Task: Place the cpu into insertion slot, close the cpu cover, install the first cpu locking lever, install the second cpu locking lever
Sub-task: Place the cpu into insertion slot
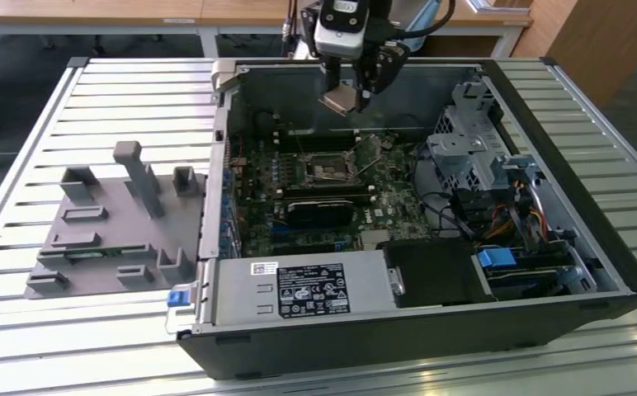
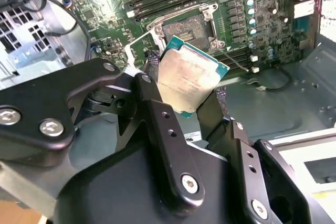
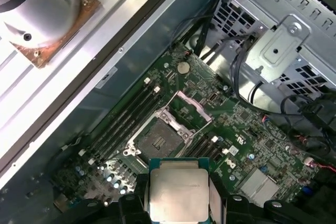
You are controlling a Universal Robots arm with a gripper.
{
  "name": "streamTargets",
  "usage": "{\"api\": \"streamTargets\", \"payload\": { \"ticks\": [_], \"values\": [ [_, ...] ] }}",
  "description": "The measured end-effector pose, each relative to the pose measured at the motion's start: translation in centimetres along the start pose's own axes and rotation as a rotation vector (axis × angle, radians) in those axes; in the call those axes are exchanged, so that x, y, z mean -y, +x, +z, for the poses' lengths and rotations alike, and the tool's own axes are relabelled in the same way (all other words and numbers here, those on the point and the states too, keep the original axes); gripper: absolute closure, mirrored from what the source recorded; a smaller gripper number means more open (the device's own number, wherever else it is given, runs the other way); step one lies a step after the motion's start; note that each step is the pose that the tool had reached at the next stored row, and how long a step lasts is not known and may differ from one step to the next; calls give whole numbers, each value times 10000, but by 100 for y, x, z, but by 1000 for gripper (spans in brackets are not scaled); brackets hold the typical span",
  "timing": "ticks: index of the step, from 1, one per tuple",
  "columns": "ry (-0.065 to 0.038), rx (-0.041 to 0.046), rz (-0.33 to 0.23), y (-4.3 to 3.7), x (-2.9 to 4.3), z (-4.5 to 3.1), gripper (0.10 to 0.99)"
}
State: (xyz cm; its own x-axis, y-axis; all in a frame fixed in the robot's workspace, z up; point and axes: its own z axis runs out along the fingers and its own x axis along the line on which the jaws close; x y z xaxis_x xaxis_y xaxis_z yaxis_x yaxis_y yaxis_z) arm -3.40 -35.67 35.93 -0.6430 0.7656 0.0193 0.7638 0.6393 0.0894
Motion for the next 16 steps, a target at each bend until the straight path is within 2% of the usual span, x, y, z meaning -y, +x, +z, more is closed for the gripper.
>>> {"api": "streamTargets", "payload": {
  "ticks": [16],
  "values": [
    [-38, 176, 1968, 1, 0, 13, 549]
  ]
}}
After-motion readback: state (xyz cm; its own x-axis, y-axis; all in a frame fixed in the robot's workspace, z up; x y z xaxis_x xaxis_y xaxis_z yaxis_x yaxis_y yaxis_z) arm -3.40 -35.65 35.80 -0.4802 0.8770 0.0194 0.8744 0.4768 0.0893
